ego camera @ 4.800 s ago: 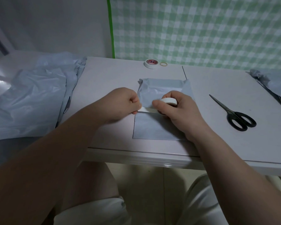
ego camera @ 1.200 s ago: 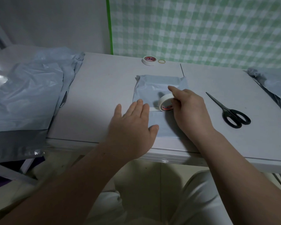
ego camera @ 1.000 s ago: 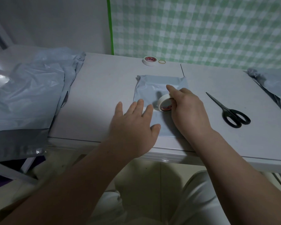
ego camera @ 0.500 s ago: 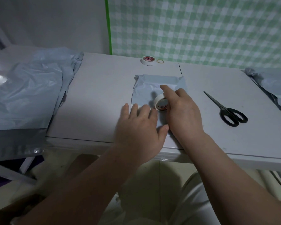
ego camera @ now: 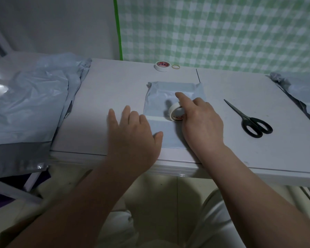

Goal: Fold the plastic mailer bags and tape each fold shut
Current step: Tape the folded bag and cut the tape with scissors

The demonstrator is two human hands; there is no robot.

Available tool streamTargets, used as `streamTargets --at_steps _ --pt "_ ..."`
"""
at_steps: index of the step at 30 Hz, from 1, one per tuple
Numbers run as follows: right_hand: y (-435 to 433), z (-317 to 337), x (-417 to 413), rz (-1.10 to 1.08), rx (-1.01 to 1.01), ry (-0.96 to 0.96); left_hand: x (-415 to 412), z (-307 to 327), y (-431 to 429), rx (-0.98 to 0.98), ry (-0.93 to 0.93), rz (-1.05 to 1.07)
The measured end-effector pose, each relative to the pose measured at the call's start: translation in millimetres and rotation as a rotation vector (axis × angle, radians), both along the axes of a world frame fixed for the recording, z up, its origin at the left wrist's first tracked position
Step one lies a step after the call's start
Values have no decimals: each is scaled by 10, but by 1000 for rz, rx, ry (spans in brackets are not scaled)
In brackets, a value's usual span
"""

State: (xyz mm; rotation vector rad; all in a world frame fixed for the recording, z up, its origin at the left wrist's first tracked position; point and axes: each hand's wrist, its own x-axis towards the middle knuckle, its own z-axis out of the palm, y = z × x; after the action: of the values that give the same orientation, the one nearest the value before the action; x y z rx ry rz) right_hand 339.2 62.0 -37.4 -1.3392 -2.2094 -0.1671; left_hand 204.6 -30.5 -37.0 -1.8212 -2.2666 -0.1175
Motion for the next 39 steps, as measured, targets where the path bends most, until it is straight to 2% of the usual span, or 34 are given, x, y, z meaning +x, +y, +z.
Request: streamTargets --at_steps 2,4,8,10,12,15,18,21,26,39 --pt "20 -17 -22 -13 129 15 41 78 70 6 -25 -16" --pt "50 -42 -28 1 210 32 111 73 160 39 -90 -126" --pt "34 -48 -4 32 185 79 198 -60 206 -11 -140 -234" --pt "6 -6 17 74 -2 177 189 -144 205 -13 -145 -238" --pt "18 49 57 85 -229 356 195 -177 196 43 -161 -235" --pt "57 150 102 20 -409 513 220 -217 200 96 -170 -235" --pt "78 168 95 71 -521 576 233 -225 186 104 -171 -235" --pt "93 162 74 112 -441 541 229 -221 175 106 -155 -233" --pt "137 113 33 131 -236 356 210 -185 176 52 -117 -210" --pt "80 173 279 180 -91 80 190 -175 171 39 -97 -229"
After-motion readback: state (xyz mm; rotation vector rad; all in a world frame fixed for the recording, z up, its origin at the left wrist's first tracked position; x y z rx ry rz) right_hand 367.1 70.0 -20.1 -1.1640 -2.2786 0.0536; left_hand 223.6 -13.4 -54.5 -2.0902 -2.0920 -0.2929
